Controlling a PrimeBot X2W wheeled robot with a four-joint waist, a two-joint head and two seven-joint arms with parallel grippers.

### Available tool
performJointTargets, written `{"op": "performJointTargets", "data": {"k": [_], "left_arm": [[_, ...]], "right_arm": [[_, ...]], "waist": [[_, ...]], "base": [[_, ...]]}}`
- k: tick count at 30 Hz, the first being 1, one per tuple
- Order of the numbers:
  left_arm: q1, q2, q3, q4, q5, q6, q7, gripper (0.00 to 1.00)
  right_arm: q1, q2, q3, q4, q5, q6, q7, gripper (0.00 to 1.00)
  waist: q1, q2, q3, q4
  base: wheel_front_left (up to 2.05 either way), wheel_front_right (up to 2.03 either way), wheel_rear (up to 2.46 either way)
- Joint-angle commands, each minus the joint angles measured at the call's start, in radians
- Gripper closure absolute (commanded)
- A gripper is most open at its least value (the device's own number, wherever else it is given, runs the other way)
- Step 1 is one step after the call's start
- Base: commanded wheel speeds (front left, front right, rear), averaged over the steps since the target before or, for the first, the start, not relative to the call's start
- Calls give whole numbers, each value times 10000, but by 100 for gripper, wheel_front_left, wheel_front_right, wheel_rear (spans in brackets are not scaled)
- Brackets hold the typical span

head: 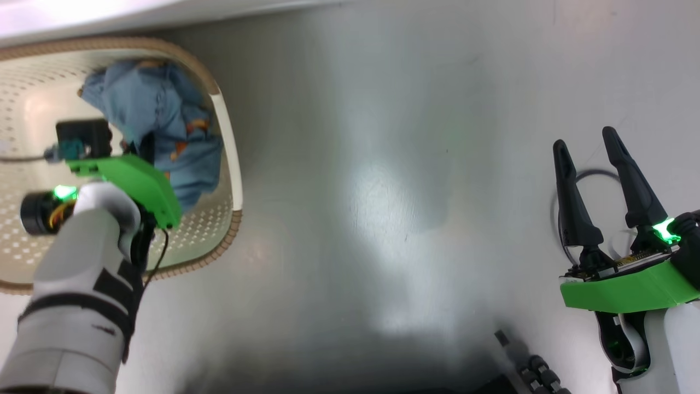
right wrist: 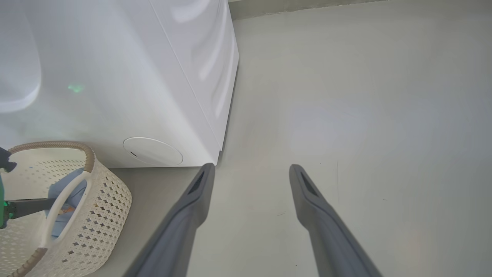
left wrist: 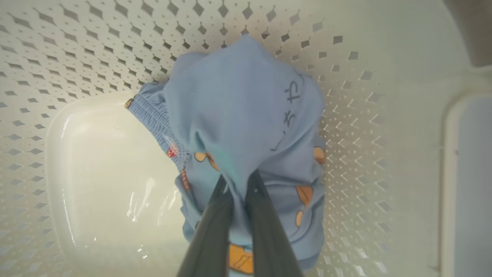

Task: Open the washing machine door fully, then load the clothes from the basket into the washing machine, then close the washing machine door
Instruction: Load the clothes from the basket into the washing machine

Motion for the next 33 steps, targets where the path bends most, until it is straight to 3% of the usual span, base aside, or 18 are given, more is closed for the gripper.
{"op": "performJointTargets", "data": {"k": [1, 7, 18, 33], "left_arm": [[609, 457, 228, -23, -152, 29, -214, 100], [1400, 555, 556, -528, -443, -25, -513, 100], [3451, 737, 1642, -3500, -272, 194, -528, 100], [5986, 415, 3288, -7031, 600, 274, -530, 100]], "right_arm": [[286, -100, 205, -117, -25, 14, -46, 0], [357, -151, 285, 112, 25, 14, -46, 0], [541, -218, 632, 533, 56, 14, -46, 0], [906, -152, 1405, 1238, 99, 14, -46, 0]], "waist": [[0, 0, -464, 122], [0, 0, -1365, 313], [0, 0, -2772, 574], [0, 0, -5050, 445]], "base": [[0, 0, 0], [0, 0, 0], [0, 0, 0], [0, 0, 0]]}}
